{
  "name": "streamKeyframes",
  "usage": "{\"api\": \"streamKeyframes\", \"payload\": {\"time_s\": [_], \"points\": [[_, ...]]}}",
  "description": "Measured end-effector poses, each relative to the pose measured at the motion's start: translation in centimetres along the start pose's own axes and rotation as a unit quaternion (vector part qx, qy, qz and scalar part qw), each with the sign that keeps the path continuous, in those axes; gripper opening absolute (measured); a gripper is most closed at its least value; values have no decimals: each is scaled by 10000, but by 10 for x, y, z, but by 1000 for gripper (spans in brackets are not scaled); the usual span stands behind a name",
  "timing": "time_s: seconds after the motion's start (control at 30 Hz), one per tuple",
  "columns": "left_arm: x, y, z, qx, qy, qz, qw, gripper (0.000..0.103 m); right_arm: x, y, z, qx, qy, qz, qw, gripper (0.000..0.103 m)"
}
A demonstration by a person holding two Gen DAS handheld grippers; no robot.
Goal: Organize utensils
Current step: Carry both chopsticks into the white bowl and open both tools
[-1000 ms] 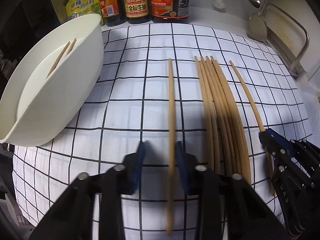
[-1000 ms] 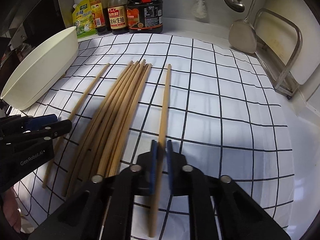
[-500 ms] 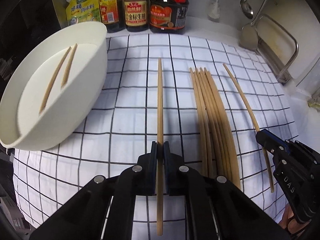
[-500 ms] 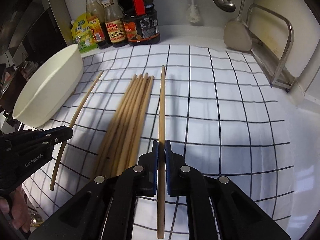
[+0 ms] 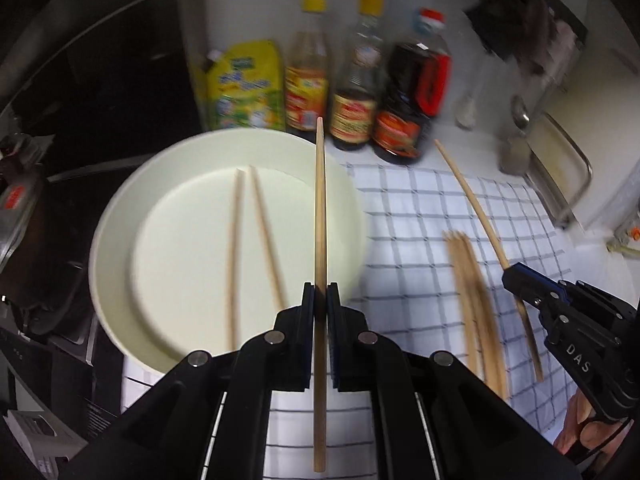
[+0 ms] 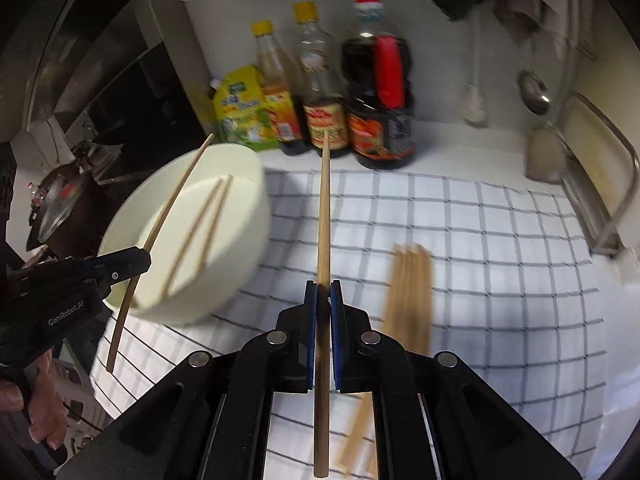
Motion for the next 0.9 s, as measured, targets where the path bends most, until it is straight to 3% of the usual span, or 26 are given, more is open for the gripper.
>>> {"api": "streamKeyframes", "payload": {"time_s": [0.2, 0.43, 0.6, 0.9], "points": [[-78, 11, 9, -29, -223, 284, 9993, 7, -74, 35, 25, -56, -122, 364, 9992, 7], [-128, 41, 5, -182, -246, 300, 9991, 7, -135, 87, 30, -353, -190, 415, 9983, 6], [-142, 66, -1, -354, -279, 214, 9988, 7, -153, 122, 21, -651, -191, 288, 9973, 6], [-143, 92, -8, -634, -303, 31, 9975, 7, -145, 153, 6, -985, 31, 40, 9951, 7]]}}
Point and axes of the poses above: each gripper's, at about its wrist camera, not at the fingertips, and y roughly the way its jaws point, x to its right, z to its top, the point moved 7 cm from there along y, roughly the way its jaws point, and after that the axes turned 10 degrees about y, right-handed, at the moved point
